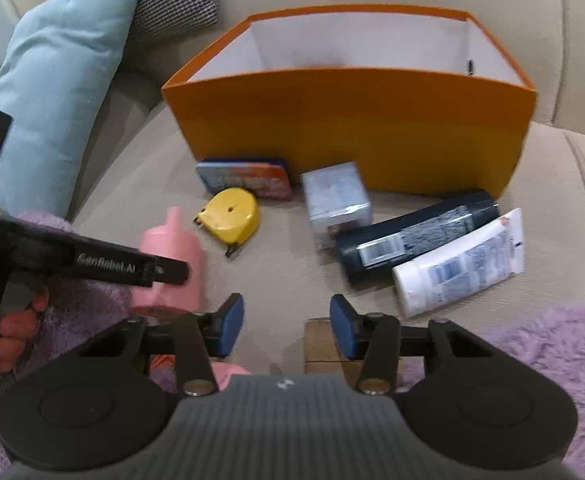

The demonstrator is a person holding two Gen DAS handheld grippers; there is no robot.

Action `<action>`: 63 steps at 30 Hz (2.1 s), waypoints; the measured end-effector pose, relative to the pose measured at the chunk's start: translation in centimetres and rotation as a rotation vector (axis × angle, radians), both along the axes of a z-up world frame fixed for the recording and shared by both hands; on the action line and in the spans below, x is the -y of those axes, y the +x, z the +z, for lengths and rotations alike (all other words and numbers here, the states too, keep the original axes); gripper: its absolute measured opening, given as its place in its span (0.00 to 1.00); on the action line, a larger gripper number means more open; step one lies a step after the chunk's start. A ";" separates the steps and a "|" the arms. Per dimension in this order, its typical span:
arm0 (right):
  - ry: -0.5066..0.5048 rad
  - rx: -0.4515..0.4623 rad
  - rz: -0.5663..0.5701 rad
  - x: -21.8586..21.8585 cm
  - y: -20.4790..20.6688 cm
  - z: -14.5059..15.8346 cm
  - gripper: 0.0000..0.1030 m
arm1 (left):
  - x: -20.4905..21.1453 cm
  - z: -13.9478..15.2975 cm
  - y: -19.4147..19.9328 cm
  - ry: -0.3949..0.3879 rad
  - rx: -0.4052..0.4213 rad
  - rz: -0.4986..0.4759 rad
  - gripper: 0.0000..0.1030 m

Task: Organize rigid objects
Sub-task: 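Grasp the pink cup with the left tool while the right tool grasps the pink pump bottle, then lift the pink cup with left tool while right tool lifts the pump bottle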

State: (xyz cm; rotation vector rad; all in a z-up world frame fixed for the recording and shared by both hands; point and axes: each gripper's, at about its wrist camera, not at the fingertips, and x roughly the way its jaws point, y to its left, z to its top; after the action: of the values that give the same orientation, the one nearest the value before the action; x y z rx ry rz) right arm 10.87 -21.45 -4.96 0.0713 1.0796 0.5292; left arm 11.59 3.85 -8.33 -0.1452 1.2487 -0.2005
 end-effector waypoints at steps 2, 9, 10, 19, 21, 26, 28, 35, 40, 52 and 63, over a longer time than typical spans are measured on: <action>-0.009 0.000 0.012 -0.4 0.0 -0.1 0.47 | 0.0 -0.1 -0.1 0.008 -0.005 0.003 0.65; -0.024 -0.008 0.055 -1.2 0.1 0.0 0.47 | -0.6 -0.6 0.9 -0.026 -0.023 0.088 0.70; -0.027 -0.009 0.065 -1.4 0.1 0.0 0.47 | -0.8 -0.6 1.0 -0.034 -0.026 0.098 0.70; -0.064 -0.056 0.251 -4.1 -0.6 -0.1 0.46 | -1.8 0.5 0.0 -0.065 0.029 0.078 0.62; -0.079 -0.070 0.322 -5.1 -0.9 -0.3 0.45 | -2.2 1.3 -0.5 -0.087 0.056 0.070 0.62; -0.147 -0.092 0.506 -8.1 -1.1 -1.5 0.38 | -3.5 3.1 -1.7 -0.078 0.126 0.064 0.62; -0.185 -0.089 0.574 -9.3 -0.9 -2.0 0.34 | -4.0 3.4 -2.0 -0.085 0.147 0.068 0.62; -0.238 -0.173 0.775 -12.7 0.5 -4.2 0.34 | -5.3 4.1 -2.9 -0.130 0.195 0.087 0.61; -0.260 -0.194 0.842 -14.3 1.0 -5.7 0.34 | -5.8 3.9 -2.9 -0.117 0.194 0.105 0.61; -0.123 -0.153 0.524 -9.1 5.0 -4.0 0.25 | -5.5 3.5 -2.8 -0.117 0.195 0.094 0.61; 0.018 0.035 0.205 -4.0 7.2 -0.3 0.25 | -4.6 2.9 -2.2 -0.087 0.209 0.074 0.61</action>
State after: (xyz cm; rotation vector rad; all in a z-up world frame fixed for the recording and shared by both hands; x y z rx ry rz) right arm 18.10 -17.46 -5.24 -0.0332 1.0537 0.7218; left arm 9.39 8.44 -5.43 -0.2395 1.0259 -0.2003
